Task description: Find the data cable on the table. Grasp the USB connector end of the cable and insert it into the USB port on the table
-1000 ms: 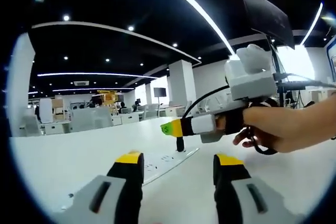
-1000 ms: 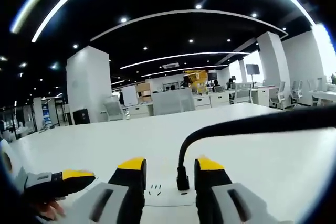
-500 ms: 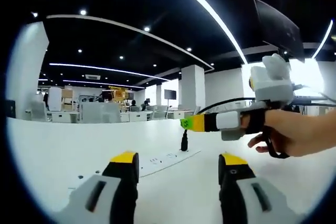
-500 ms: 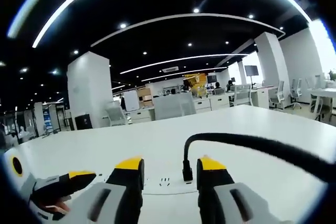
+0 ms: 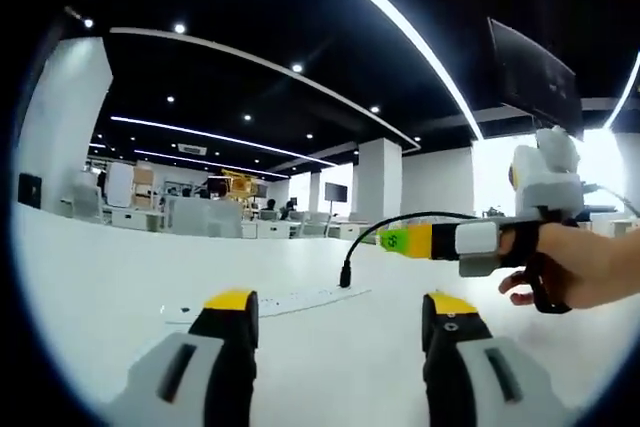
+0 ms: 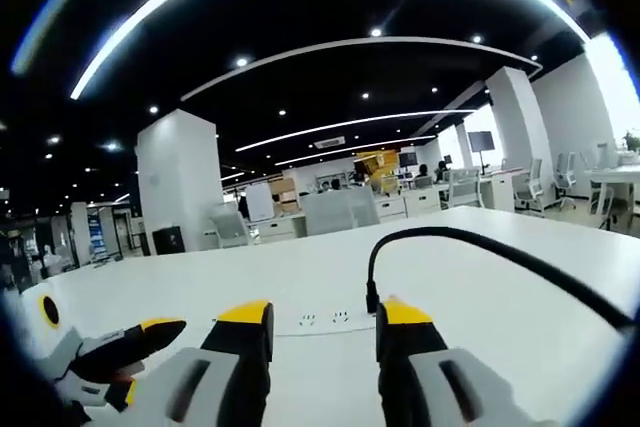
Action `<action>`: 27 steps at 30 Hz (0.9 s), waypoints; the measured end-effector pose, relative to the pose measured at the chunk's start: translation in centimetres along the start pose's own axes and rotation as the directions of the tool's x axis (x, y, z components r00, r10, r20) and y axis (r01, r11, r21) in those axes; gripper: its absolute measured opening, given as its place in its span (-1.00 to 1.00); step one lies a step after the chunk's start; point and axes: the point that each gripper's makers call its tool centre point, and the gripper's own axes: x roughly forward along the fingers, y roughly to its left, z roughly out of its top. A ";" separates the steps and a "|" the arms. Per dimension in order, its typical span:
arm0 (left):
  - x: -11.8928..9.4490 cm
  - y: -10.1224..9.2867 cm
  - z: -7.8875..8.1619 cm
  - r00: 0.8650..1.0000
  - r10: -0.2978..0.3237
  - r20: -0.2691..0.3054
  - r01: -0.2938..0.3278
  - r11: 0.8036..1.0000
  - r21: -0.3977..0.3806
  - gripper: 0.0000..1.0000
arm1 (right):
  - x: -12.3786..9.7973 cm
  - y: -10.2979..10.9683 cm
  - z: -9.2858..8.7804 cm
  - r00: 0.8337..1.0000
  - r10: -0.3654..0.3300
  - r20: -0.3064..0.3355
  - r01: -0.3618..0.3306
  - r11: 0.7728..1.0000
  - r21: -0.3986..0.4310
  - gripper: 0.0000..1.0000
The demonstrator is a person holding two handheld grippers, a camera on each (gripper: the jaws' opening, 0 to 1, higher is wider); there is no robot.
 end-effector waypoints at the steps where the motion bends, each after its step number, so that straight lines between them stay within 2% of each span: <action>1: -0.5 -0.1 0.3 1.000 0.006 0.014 -0.006 1.000 0.012 0.39 | -0.6 0.2 -0.1 1.000 0.000 0.004 0.000 1.000 -0.003 -0.15; 4: -2.3 -0.5 1.1 0.998 0.020 0.051 -0.021 1.000 0.015 0.43 | -2.5 0.8 -0.2 1.000 0.008 0.016 -0.008 1.000 -0.020 -0.11; 12: -6.1 -0.7 1.6 0.996 0.077 0.054 -0.077 0.997 0.006 0.48 | -7.4 2.5 0.3 0.996 0.027 0.084 -0.026 0.999 -0.019 -0.04; 15: -8.3 -1.0 1.8 0.994 0.095 0.055 -0.095 0.995 -0.005 0.49 | -9.9 3.2 0.2 0.993 0.033 0.113 -0.032 0.999 -0.011 -0.03; 24: -13.8 -0.9 2.6 0.986 0.154 0.069 -0.158 0.986 0.048 0.54 | -15.4 4.6 -0.4 0.986 0.030 0.166 -0.029 1.000 -0.013 0.03; 27: -15.5 -0.7 2.9 0.982 0.174 0.074 -0.176 0.984 0.018 0.57 | -17.0 5.3 -0.3 0.982 0.038 0.183 -0.033 0.999 -0.031 0.04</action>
